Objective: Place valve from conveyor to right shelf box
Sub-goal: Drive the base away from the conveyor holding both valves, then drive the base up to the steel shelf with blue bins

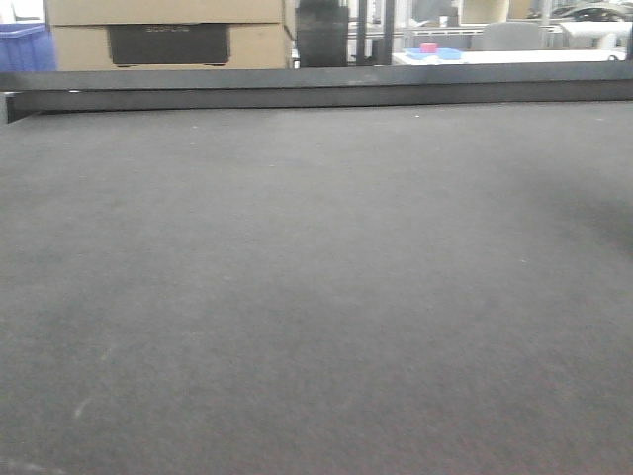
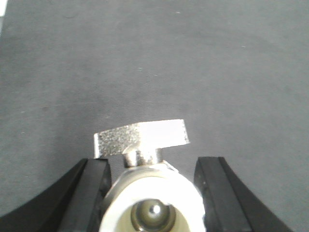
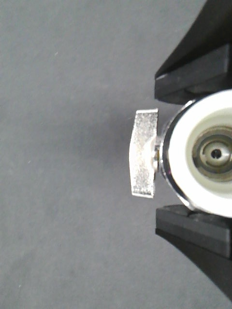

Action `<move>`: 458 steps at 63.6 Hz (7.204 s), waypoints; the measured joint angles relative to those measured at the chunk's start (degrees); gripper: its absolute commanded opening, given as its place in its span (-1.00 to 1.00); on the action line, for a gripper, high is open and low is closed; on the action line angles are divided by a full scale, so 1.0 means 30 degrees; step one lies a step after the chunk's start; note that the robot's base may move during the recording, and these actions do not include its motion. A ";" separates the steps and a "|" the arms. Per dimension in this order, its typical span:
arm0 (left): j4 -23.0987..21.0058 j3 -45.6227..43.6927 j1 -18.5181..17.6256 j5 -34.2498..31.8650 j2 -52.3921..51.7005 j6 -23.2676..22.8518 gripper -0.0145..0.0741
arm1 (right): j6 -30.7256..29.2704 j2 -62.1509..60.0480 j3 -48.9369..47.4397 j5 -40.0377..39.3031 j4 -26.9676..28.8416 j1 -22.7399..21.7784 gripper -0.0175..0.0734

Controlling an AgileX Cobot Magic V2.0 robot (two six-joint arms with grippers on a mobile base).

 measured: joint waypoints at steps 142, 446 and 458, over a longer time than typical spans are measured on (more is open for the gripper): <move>-0.0009 0.0000 0.0000 -0.0116 0.0000 0.0000 -0.92 | 0.0000 0.0000 0.0000 -0.3055 -0.0091 0.0000 -0.96; 0.0028 0.0000 0.0000 -0.0278 0.0000 0.0000 -0.92 | 0.0000 0.0034 0.0000 -0.3246 0.0013 0.0000 -0.96; 0.0028 0.0000 0.0000 -0.0278 0.0000 0.0000 -0.92 | 0.0000 0.0034 0.0000 -0.3246 0.0013 0.0000 -0.96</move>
